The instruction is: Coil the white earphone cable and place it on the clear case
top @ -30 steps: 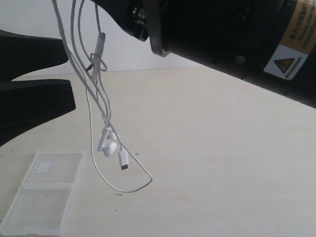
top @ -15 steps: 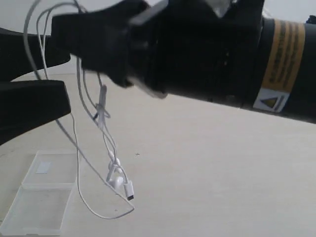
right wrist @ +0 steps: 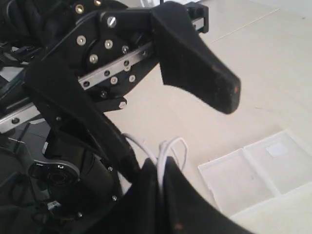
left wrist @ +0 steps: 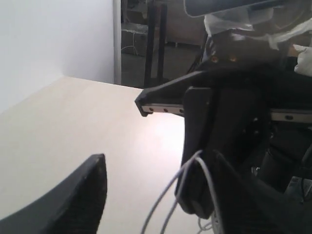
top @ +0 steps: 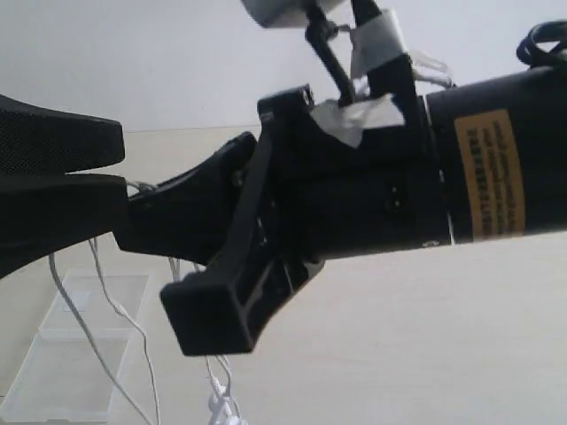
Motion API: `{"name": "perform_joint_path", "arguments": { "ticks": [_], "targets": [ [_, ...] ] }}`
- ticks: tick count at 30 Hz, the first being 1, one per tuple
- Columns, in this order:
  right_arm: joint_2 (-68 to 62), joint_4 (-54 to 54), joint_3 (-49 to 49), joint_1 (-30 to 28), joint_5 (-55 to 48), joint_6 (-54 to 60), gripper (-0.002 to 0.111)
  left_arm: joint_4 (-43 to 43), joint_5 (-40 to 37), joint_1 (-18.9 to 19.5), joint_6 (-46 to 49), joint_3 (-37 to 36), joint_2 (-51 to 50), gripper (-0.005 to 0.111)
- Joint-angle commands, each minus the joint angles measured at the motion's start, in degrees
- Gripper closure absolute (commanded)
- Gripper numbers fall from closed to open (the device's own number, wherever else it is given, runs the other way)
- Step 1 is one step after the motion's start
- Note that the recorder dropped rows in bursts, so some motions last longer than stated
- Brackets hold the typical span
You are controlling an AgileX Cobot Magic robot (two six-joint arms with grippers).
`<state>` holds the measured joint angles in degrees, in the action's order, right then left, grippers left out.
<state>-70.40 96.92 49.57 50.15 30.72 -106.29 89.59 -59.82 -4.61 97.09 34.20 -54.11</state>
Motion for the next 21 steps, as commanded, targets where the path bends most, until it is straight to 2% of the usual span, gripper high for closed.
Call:
{"name": "perform_joint_path", "arguments": {
  "ticks": [1,4,13,21],
  "targets": [
    [1.65,1.69,4.09,0.53,7.09,-3.95,0.108,-1.0,4.72,0.04,-0.09,-0.14,-0.44,0.049],
    [3.16,3.03,5.33,0.53,8.0,-8.54,0.108,-1.0,5.57,0.04,-0.09,-0.14,-0.44,0.049],
    [4.31,3.03,5.33,0.53,9.48,-9.22,0.108,-3.31,6.3,0.04,-0.31,-0.02,2.49,0.049],
    [4.31,3.03,5.33,0.41,8.31,-9.22,0.108,-11.37,16.74,0.04,-9.11,-0.02,6.99,0.049]
  ]
}}
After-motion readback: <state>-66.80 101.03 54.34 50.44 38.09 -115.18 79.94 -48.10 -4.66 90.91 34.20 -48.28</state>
